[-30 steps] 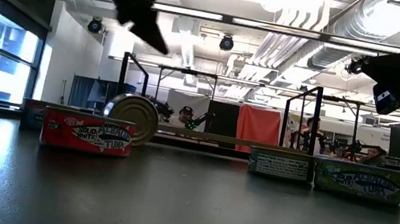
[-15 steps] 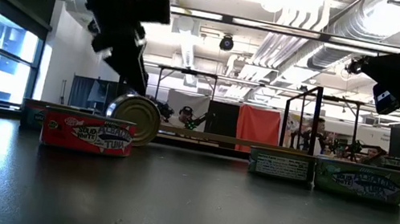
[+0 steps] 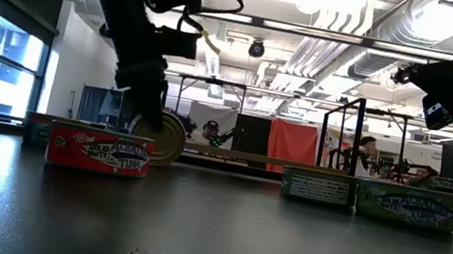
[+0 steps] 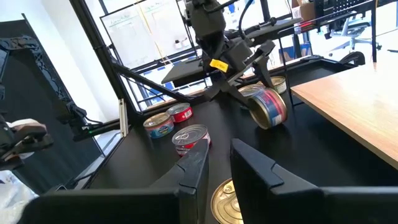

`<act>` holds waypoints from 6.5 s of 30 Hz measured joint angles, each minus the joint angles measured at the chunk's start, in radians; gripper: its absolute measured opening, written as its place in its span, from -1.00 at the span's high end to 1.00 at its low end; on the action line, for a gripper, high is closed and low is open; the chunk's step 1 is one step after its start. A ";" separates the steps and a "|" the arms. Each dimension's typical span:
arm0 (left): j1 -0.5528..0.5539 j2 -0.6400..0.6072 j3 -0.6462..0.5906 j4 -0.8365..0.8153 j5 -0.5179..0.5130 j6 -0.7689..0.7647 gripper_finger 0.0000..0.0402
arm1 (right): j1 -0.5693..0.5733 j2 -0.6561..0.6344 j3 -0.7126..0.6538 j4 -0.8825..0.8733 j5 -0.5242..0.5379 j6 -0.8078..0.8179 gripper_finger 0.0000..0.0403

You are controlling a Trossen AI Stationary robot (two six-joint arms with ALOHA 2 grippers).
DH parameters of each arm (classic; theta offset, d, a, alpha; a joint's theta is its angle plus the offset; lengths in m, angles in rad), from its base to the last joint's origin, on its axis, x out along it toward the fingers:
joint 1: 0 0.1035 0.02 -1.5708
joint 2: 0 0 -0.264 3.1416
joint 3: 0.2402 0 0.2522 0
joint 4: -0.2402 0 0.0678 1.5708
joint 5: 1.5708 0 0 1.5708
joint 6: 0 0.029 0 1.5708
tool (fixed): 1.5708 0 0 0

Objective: Stack canned seafood by type on shelf
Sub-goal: Put the center blue canned tuna on the shelf, then put the center green canned tuna on the shelf

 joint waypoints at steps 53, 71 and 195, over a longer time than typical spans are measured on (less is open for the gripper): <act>0.200 0.147 0.114 0.294 -0.286 0.607 -0.55 | 0.000 0.000 0.000 0.000 0.000 0.000 0.73; 0.345 0.146 0.114 0.298 -0.129 0.608 -0.22 | 0.000 0.000 0.000 0.000 0.000 0.000 0.73; -0.200 -0.244 -0.422 0.991 0.071 0.192 -0.18 | 0.657 1.709 0.813 -0.507 0.727 0.419 0.46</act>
